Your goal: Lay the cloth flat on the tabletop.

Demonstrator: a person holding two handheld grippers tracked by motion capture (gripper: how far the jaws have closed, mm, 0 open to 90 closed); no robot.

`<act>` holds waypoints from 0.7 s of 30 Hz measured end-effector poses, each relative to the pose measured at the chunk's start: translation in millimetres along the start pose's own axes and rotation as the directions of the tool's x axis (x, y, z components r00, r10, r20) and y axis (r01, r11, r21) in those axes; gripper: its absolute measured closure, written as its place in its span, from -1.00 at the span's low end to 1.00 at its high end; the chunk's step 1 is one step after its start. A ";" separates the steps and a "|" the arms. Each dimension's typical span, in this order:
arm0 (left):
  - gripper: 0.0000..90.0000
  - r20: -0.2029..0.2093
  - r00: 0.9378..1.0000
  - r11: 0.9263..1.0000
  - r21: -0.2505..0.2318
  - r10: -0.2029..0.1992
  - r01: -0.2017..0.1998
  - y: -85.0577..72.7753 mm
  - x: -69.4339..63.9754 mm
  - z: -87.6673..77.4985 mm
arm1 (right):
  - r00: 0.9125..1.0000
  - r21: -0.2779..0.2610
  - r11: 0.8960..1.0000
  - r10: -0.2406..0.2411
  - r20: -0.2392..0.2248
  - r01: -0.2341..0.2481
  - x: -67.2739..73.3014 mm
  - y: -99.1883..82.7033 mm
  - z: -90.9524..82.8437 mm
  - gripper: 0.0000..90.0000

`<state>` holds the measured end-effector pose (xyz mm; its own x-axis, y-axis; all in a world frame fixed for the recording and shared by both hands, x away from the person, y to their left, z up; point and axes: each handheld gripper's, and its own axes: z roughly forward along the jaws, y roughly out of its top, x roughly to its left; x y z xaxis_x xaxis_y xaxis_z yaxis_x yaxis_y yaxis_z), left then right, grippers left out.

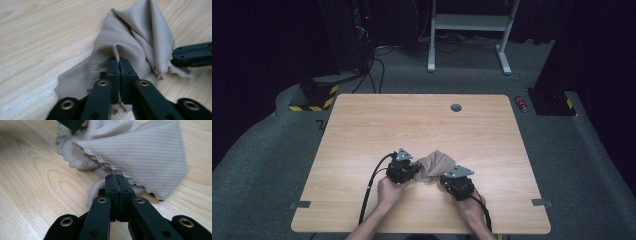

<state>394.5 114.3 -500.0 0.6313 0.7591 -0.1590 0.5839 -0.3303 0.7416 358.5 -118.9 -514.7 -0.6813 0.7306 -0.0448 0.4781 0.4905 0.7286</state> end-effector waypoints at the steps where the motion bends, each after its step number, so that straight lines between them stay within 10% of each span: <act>1: 0.98 0.000 1.000 1.000 -0.009 0.000 0.000 1.5 1.0 -2.8 | 1.000 -0.004 1.000 0.000 0.003 0.000 -2.2 -0.2 -2.7 0.98; 14: 0.97 -0.076 0.995 0.997 -0.036 -0.068 0.066 -4.7 34.7 -35.9 | 0.995 -0.005 0.998 0.060 0.082 -0.059 -41.1 -27.5 -36.3 0.97; 21: 0.37 -0.111 0.994 0.998 -0.056 -0.020 0.014 -9.1 18.4 -47.6 | 0.995 -0.034 0.997 0.075 0.064 -0.073 -42.4 -29.6 -36.9 0.65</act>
<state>376.4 158.0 -478.6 0.5591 0.8230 -0.1007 0.5632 -0.2879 0.7746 352.8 -181.9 -509.2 -0.6065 0.7944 -0.0333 0.5077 0.4192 0.7526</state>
